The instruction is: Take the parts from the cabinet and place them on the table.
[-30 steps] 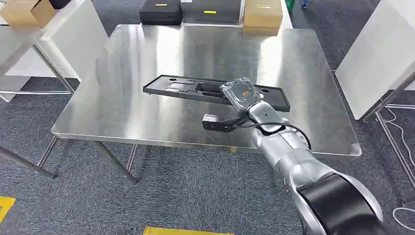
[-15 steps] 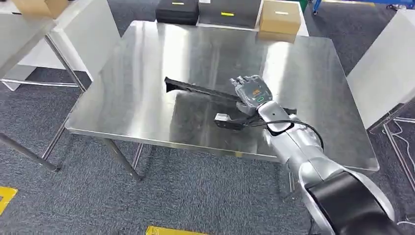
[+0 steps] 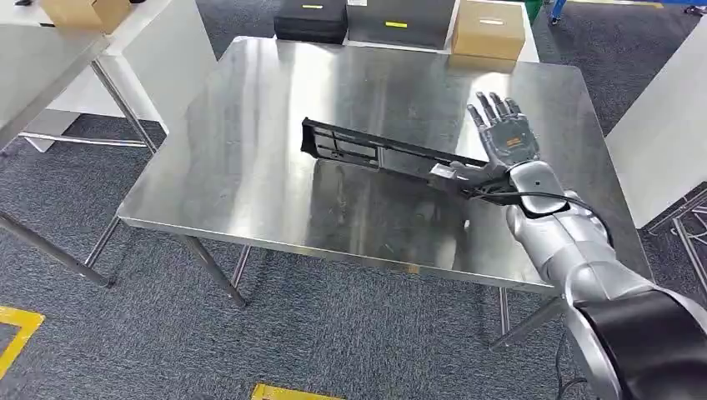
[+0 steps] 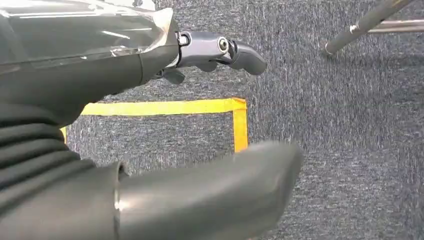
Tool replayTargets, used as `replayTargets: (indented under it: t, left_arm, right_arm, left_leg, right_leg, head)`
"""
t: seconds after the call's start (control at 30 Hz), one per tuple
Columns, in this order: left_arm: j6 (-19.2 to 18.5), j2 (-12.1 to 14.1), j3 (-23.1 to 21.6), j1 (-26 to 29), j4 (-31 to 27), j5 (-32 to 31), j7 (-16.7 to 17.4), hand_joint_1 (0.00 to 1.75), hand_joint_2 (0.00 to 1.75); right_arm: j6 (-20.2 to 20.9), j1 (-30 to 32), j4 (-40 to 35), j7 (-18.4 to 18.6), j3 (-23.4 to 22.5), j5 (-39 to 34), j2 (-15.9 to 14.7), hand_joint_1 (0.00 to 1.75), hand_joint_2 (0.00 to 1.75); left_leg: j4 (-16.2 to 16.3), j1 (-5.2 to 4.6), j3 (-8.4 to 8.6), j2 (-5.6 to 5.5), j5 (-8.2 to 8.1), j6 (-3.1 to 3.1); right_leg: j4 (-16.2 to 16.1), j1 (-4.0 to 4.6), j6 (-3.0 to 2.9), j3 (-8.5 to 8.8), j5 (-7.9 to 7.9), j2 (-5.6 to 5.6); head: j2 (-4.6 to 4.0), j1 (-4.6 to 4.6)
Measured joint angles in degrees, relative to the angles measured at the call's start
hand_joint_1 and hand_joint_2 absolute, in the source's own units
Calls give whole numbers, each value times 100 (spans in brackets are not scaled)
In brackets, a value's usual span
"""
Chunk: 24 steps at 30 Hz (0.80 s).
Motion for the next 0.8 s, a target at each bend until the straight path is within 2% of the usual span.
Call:
replayTargets:
  t: [0.07, 0.2, 0.3, 0.43, 0.6, 0.8]
  left_arm:
    - [-24, 2, 22, 0, 0, -13, 26, 0, 0]
    - [-28, 0, 26, 17, 0, -13, 41, 0, 0]
    - [-31, 2, 31, 17, 0, -15, 44, 0, 0]
    - [-31, -4, 35, 17, 0, -31, 52, 0, 0]
    - [-46, -4, 68, 22, 0, -92, 172, 0, 0]
    - [-61, -11, 103, 21, 0, -92, 179, 0, 0]
  right_arm:
    - [101, -46, 0, 103, -131, -28, -109, 0, 0]
    - [134, -132, 0, 123, -328, -48, -271, 0, 0]
    - [136, -162, 0, 123, -406, -48, -330, 0, 0]
    - [136, -184, 0, 280, -476, -29, -374, 0, 0]
    - [142, -269, 0, 470, -673, 37, -592, 0, 0]
    - [136, -334, 0, 892, -911, 164, -810, 0, 0]
  left_leg:
    - [-8, 0, 7, 13, -3, -10]
    - [-15, 4, 9, 16, -2, -69]
    - [-16, 2, 10, 28, -2, -80]
    - [-14, -15, 12, 25, -2, -80]
    - [-14, -50, 11, 13, -4, -76]
    - [-13, -81, 10, 22, -6, -67]
  right_leg:
    - [1, 1, -1, 0, 0, 8]
    - [3, 6, -12, -1, -7, 9]
    - [3, 6, -13, -1, -8, 12]
    - [3, 5, -13, -7, -8, 11]
    - [2, 0, -12, -10, -9, 4]
    - [2, -2, -10, -8, -9, 5]
  head:
    - [0, 0]
    - [0, 2]
    - [0, 0]
    - [0, 2]
    - [0, 2]
    - [0, 2]
